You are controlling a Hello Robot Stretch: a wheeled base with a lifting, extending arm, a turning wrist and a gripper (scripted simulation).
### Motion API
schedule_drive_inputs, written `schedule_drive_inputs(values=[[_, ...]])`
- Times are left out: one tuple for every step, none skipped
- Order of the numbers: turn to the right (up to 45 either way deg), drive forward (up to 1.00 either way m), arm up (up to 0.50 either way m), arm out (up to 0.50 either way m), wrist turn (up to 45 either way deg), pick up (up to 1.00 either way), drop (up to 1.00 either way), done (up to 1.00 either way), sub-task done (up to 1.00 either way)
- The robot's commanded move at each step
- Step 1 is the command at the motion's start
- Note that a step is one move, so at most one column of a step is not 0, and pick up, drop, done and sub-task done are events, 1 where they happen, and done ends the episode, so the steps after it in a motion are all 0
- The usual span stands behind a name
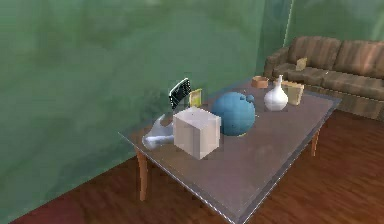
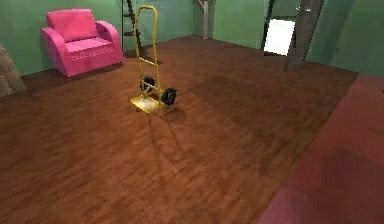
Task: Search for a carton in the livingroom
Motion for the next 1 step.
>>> schedule_drive_inputs(values=[[0.0,0.00,0.00,0.00,0.0,0.00,0.00,1.00,0.00]])
